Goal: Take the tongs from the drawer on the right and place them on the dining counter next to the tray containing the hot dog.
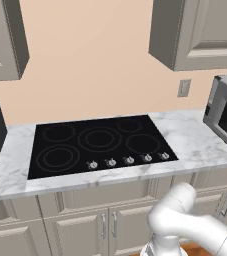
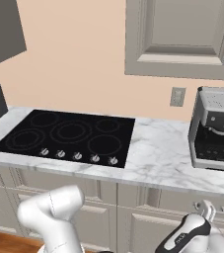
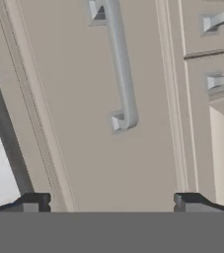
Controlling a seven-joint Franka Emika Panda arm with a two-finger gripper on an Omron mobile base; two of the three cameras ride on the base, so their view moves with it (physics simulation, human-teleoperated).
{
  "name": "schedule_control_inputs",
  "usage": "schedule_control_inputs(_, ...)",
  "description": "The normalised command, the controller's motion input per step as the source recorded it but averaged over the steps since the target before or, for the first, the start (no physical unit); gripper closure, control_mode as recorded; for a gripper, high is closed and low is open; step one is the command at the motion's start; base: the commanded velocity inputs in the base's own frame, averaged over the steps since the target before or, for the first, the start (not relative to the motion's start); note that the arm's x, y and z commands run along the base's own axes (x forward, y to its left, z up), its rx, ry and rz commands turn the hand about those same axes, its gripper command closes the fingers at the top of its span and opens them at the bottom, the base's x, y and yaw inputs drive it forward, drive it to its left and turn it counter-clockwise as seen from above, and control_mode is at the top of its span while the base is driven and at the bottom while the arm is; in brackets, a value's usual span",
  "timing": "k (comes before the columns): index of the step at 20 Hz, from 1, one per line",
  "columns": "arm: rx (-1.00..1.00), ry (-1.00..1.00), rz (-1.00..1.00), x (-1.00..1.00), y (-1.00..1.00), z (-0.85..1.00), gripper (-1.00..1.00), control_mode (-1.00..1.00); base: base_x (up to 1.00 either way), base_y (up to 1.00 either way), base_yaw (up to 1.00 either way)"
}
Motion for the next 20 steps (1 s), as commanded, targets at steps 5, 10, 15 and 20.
schedule_control_inputs(5,0.00,-0.08,-0.01,0.34,-0.15,-0.34,-1.00,-1.00,0.00,0.00,0.00)
schedule_control_inputs(10,0.00,0.00,0.01,0.11,-0.51,-0.28,-1.00,-1.00,0.00,0.00,0.00)
schedule_control_inputs(15,0.00,0.00,0.01,0.23,-0.41,-0.27,-1.00,-1.00,0.00,0.00,0.00)
schedule_control_inputs(20,0.00,-0.05,0.00,0.29,-0.24,-0.32,-1.00,-1.00,0.00,0.00,0.00)
